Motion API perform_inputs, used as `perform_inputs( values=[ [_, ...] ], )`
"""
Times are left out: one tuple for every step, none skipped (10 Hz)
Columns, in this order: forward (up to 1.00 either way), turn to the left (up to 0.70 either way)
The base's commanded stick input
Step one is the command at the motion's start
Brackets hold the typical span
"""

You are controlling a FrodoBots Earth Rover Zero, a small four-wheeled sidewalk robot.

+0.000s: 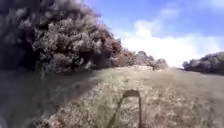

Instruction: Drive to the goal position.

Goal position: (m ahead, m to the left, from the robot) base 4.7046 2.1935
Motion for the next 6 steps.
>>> perform_inputs(
  values=[
    [0.70, -0.34],
    [0.70, -0.12],
    [0.70, 0.00],
    [0.70, 0.00],
    [0.70, 0.00],
    [0.70, 0.00]
  ],
)
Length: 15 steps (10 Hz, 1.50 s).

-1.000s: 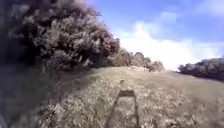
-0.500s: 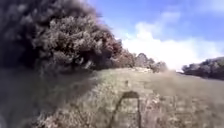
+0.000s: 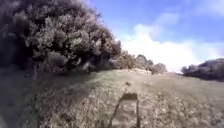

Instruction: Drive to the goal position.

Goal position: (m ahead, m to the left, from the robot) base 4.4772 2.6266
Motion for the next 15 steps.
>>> perform_inputs(
  values=[
    [0.70, 0.00],
    [0.70, -0.35],
    [0.70, -0.35],
    [0.70, -0.35],
    [0.70, -0.21],
    [0.70, -0.09],
    [0.70, 0.00],
    [0.70, 0.00],
    [0.70, 0.00],
    [0.70, 0.00],
    [0.70, 0.00],
    [0.70, -0.35],
    [0.70, -0.33],
    [0.70, -0.10],
    [0.70, -0.10]
  ],
)
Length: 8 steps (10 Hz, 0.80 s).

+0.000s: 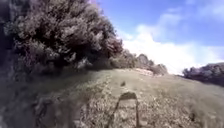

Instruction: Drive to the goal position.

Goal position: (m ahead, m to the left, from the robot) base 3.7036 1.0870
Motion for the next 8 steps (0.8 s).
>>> perform_inputs(
  values=[
    [0.70, -0.29],
    [0.70, -0.29],
    [0.70, -0.21],
    [0.70, -0.14],
    [0.70, -0.07],
    [0.70, -0.01],
    [0.70, -0.35],
    [0.70, -0.26]
  ],
)
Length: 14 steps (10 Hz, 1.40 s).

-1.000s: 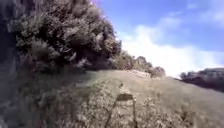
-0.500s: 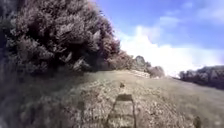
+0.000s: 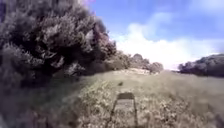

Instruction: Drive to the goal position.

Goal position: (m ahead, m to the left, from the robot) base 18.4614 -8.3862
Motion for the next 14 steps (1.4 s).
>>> perform_inputs(
  values=[
    [0.70, -0.03],
    [0.70, -0.05],
    [0.70, -0.11],
    [0.70, -0.18],
    [0.70, -0.24],
    [0.70, -0.19],
    [0.70, -0.11],
    [0.70, -0.02],
    [0.70, -0.35],
    [0.70, -0.35],
    [0.70, -0.35],
    [0.70, -0.35],
    [0.70, -0.35],
    [0.70, -0.35]
  ],
)
